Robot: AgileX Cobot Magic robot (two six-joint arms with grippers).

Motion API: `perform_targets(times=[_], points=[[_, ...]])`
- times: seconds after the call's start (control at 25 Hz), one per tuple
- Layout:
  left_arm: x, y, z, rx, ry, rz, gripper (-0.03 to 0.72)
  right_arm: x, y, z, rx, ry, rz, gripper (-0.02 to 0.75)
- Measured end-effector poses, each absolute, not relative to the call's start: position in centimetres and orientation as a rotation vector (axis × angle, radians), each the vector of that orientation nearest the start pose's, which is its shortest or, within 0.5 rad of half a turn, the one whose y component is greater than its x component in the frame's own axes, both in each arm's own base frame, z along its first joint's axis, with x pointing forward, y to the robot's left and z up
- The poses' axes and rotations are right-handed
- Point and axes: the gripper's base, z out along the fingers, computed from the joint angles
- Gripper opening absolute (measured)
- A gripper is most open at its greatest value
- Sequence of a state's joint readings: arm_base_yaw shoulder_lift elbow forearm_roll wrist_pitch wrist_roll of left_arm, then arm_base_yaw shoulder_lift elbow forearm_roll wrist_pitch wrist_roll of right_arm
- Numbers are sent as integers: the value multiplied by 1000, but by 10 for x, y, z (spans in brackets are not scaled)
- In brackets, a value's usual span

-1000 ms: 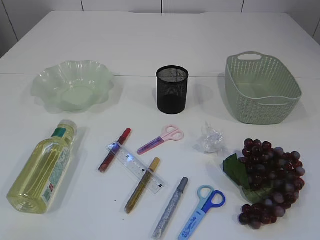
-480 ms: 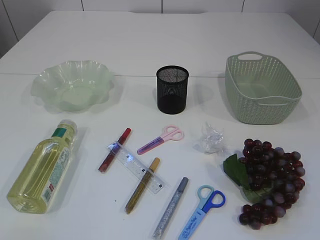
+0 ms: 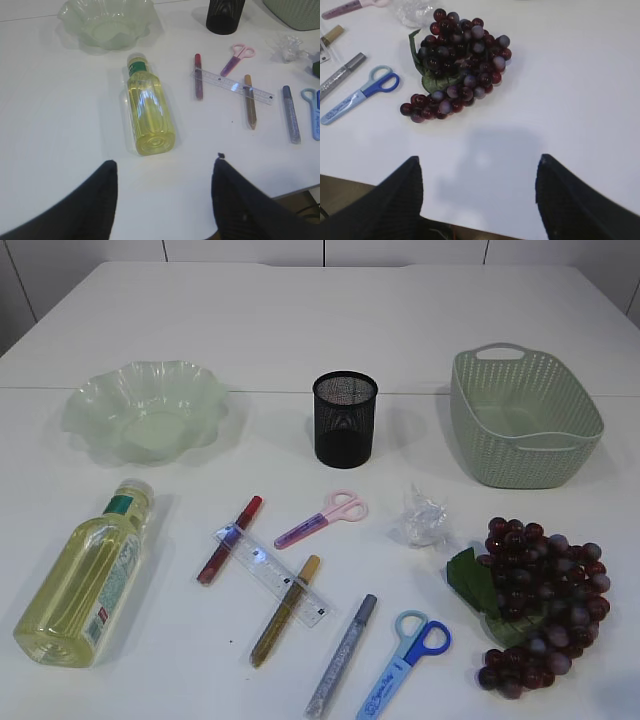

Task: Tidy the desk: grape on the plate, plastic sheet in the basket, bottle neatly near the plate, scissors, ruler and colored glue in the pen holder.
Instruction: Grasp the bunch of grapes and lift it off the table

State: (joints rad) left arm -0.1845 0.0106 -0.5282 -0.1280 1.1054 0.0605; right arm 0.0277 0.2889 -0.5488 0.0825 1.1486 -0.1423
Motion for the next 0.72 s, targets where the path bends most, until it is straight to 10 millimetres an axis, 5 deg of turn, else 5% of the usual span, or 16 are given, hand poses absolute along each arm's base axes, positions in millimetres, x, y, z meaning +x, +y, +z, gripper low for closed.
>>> perform_targets(times=[0.4, 0.72], points=[[-11, -9, 282, 264, 2056, -230, 435, 121, 11, 307, -193, 2639, 86, 548], [-11, -9, 282, 264, 2056, -233, 435, 192, 17, 287, -159, 2793, 164, 559]])
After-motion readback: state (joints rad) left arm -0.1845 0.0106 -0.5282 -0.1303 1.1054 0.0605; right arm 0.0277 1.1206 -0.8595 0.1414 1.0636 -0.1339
